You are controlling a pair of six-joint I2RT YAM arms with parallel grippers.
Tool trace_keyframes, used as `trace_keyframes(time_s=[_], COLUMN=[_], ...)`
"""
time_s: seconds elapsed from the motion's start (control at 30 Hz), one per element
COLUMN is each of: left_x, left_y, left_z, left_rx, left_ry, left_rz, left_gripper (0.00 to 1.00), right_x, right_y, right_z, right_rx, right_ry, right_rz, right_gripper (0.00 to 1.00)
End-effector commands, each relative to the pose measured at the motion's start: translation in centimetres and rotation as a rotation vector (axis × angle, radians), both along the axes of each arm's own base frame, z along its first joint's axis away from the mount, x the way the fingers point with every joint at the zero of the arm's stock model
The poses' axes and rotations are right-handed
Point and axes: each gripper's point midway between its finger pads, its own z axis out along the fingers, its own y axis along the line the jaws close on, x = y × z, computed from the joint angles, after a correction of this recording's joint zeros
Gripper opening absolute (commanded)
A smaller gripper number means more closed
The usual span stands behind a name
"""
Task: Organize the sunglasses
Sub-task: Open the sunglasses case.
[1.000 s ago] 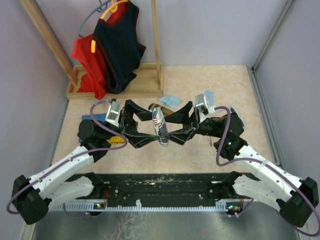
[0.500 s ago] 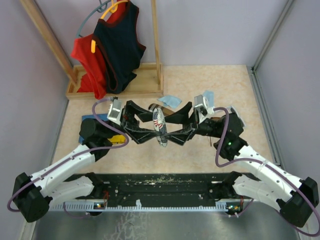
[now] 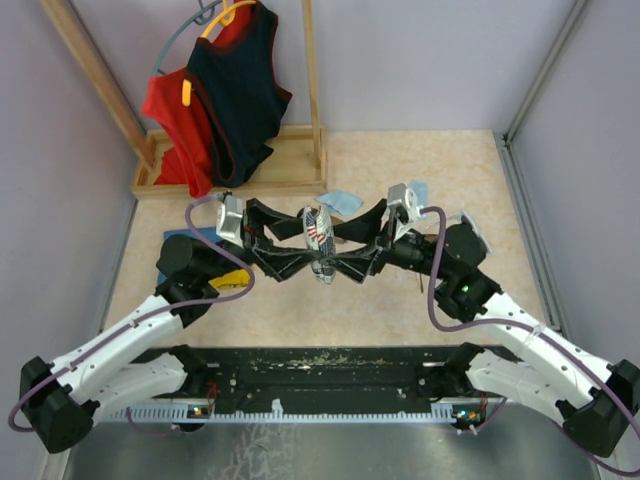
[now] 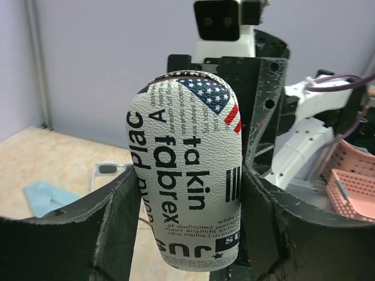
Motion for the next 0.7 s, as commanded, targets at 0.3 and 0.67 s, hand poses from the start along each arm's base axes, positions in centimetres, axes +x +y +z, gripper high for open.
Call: trace_keyframes(time_s=[0.3,0.67], left_x=[5.5,4.3], left_y=[1.8,1.3], left_z=[-0.2,-0.1], left_rx=[0.075,0.061], left_ry=[0.071,0.067], left_rz=[0.339,0.272], left_gripper=[0.35,0.83], right_x=[8.1,9.2], right_y=[-3.7,-4.0], right_z=[0.0,-1.6], right_rx=[-0.042,-0.093], right_ry=[0.197,0.257], right_rz=[-0.506,-0.561], right_gripper=[0.0,0.0])
